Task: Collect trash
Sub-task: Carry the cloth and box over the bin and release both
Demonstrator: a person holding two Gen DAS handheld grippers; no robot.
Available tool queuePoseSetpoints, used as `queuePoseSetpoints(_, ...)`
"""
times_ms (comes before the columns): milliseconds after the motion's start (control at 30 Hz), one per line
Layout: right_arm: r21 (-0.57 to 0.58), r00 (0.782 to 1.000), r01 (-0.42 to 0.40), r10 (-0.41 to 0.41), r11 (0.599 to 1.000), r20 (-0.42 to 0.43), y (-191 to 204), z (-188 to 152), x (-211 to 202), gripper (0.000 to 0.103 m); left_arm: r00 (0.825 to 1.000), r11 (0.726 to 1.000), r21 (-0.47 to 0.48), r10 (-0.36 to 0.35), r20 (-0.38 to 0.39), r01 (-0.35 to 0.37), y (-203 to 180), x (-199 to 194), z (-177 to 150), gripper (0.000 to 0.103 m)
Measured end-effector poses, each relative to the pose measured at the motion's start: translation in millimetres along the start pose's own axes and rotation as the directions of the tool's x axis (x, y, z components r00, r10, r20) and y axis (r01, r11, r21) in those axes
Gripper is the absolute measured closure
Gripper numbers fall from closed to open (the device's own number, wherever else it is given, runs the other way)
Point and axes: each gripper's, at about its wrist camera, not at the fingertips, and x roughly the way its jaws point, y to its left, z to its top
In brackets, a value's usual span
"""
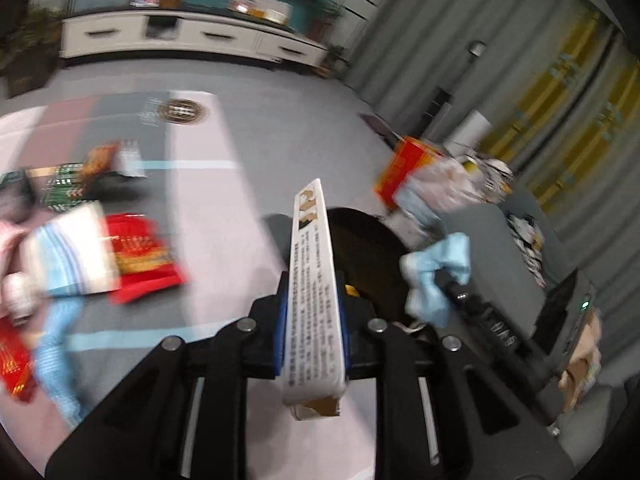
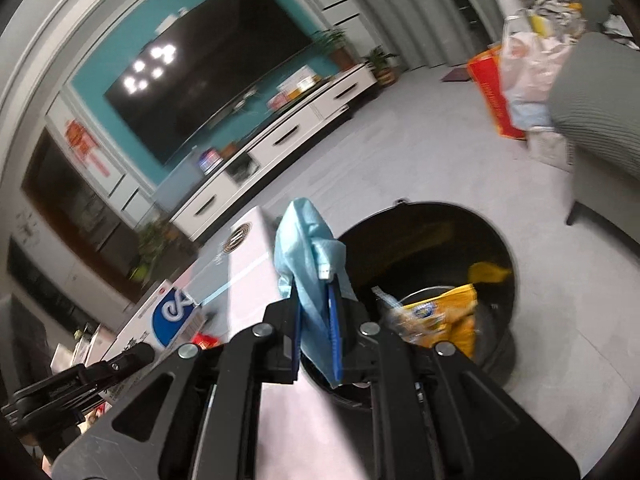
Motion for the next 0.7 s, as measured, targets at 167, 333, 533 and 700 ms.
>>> queuePoseSetpoints(167, -0.009, 0.997, 0.071, -0.072, 0.997, -0.004, -13.8, 2.1, 5.5, 0.09, 0.994, 0.998, 0.01, -0.067, -0.09, 0.068, -24.1, 58.8, 8.5, 0.08)
queuePoseSetpoints(333, 0.016, 0.993, 0.115, -0.115, 0.993, -0.031, -28.3, 1.6, 19.2, 0.08, 0.993, 0.999, 0.03, -0.036, -0.112, 0.04, -22.9, 94.3, 8.9, 0.059)
queuePoseSetpoints(533, 0.052, 0.992, 0.118, -0.116, 0.992, -0.04, -35.2, -0.7, 22.6, 0.054, 0.996, 0.998, 0.036, -0.05, -0.08, 0.053, -19.9, 83.6, 2.6, 0.034)
queuePoseSetpoints(700, 0.027, 0.994, 0.109, -0.109, 0.994, -0.014, -24.2, -3.6, 14.8, 0.046, 0.998, 0.996, 0.057, -0.064, 0.017, 0.063, -10.3, 41.0, -3.5, 0.016)
